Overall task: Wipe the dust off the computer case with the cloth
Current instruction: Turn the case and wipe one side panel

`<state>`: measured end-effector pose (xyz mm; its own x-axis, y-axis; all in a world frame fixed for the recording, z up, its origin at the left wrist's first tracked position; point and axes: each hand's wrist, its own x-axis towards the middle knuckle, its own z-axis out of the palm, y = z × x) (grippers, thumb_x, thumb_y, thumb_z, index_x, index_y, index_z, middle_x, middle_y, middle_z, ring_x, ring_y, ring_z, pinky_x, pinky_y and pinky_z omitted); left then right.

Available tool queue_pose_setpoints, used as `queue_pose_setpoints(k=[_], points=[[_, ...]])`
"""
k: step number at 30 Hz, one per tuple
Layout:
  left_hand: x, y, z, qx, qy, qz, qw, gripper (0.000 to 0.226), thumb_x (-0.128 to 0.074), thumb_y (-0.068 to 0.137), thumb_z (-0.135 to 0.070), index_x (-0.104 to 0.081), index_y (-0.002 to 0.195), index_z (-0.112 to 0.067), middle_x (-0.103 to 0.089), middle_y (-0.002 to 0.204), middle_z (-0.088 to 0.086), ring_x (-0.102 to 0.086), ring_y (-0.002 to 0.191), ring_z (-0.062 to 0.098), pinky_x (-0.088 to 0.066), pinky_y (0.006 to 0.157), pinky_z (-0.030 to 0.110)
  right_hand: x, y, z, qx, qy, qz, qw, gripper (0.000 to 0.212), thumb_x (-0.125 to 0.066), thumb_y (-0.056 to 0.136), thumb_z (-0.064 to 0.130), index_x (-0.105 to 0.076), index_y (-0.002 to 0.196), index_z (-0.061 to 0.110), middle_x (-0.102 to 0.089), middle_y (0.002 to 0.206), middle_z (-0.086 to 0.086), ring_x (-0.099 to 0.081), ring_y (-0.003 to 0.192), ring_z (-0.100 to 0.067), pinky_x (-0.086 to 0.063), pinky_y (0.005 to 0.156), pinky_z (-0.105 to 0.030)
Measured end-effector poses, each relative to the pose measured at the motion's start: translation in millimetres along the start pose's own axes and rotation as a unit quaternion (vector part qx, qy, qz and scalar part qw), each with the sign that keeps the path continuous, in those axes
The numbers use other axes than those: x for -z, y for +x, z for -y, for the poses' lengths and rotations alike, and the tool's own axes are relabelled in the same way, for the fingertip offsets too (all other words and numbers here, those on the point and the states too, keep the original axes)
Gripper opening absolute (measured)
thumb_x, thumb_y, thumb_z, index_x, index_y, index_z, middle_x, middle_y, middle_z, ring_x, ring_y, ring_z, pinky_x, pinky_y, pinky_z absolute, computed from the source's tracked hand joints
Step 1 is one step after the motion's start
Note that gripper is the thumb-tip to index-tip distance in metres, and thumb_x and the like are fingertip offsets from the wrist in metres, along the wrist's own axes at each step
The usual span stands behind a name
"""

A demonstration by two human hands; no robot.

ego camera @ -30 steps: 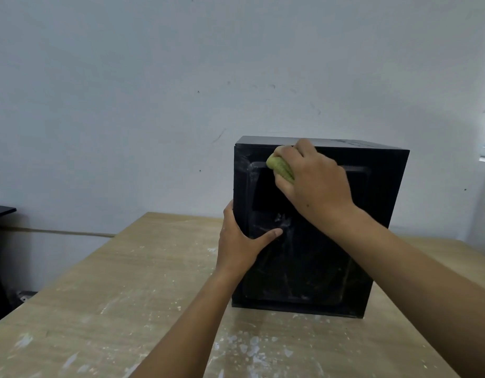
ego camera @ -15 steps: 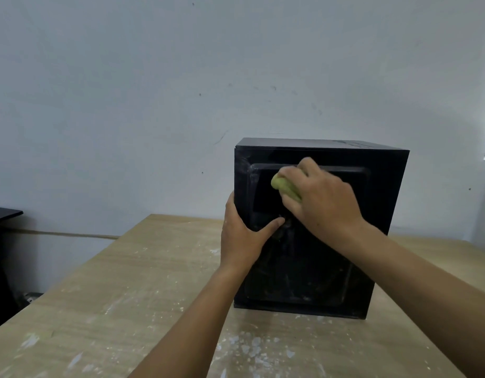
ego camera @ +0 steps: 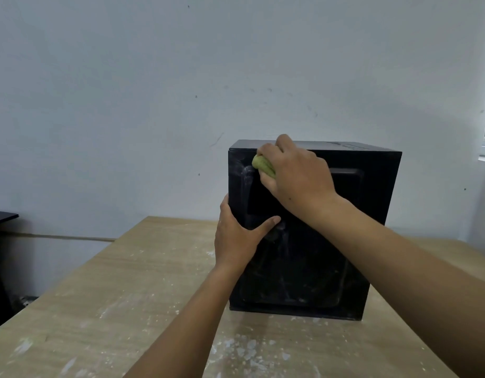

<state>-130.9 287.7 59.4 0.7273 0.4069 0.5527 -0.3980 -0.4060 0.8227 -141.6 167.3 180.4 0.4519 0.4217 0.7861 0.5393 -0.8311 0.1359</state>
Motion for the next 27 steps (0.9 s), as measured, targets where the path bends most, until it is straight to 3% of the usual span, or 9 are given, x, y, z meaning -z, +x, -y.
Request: queue_pose_setpoints(k=[5,9,18,24,27], points=[[2.6,4.7,-5.9,-0.006,-0.015,0.003,1.0,0.102,-0.083,0.059,-0.062,-0.035,0.142,-0.028,-0.054,0.128,-0.014,-0.055,0.118,0.008,-0.051,0.094,0.028,5.3,-5.3,-9.8,0.002,-0.003,0.003,1.0,0.032,-0.054,0.095,0.036,-0.054,0.122,0.018,-0.05,0.11,-0.003,-0.043,0.072,-0.016,-0.033,0.054,-0.028],[5.6,12.5,-12.0,-0.022,-0.016,0.008,1.0,0.103,-0.081,0.057,-0.067,-0.036,0.142,-0.029,-0.054,0.13,-0.013,-0.054,0.119,0.009,-0.051,0.099,0.034,9.9,-16.9,-29.3,-0.032,-0.006,-0.001,0.999,0.031,-0.054,0.095,0.037,-0.055,0.121,0.02,-0.05,0.109,-0.003,-0.04,0.071,-0.015,-0.033,0.055,-0.028],[5.9,12.7,-14.5,-0.02,-0.021,0.011,1.0,0.1,-0.084,0.059,-0.06,-0.038,0.14,-0.027,-0.053,0.128,-0.014,-0.053,0.118,0.006,-0.05,0.097,0.028,1.1,-8.5,-11.8,-0.026,0.0,-0.015,1.0,0.028,-0.056,0.093,0.034,-0.058,0.115,0.016,-0.054,0.105,-0.005,-0.059,0.074,-0.026,-0.037,0.052,-0.029],[7.6,14.2,-20.1,-0.032,-0.005,0.016,0.999,0.068,-0.083,0.068,-0.04,-0.043,0.123,-0.036,-0.055,0.115,-0.017,-0.058,0.103,0.003,-0.047,0.077,0.02,-12.6,15.3,36.8,0.008,-0.008,-0.001,1.0,0.025,-0.05,0.097,0.028,-0.054,0.12,0.018,-0.05,0.11,-0.003,-0.06,0.08,-0.025,-0.037,0.053,-0.031],[7.6,14.3,-20.0,-0.045,0.005,0.015,0.999,0.052,-0.075,0.076,-0.033,-0.046,0.119,-0.031,-0.055,0.105,-0.018,-0.06,0.096,0.004,-0.044,0.069,0.016,-17.3,22.4,49.7,0.012,-0.016,0.018,1.0,0.026,-0.046,0.098,0.023,-0.049,0.123,0.02,-0.046,0.117,0.0,-0.049,0.077,-0.02,-0.034,0.055,-0.029]])
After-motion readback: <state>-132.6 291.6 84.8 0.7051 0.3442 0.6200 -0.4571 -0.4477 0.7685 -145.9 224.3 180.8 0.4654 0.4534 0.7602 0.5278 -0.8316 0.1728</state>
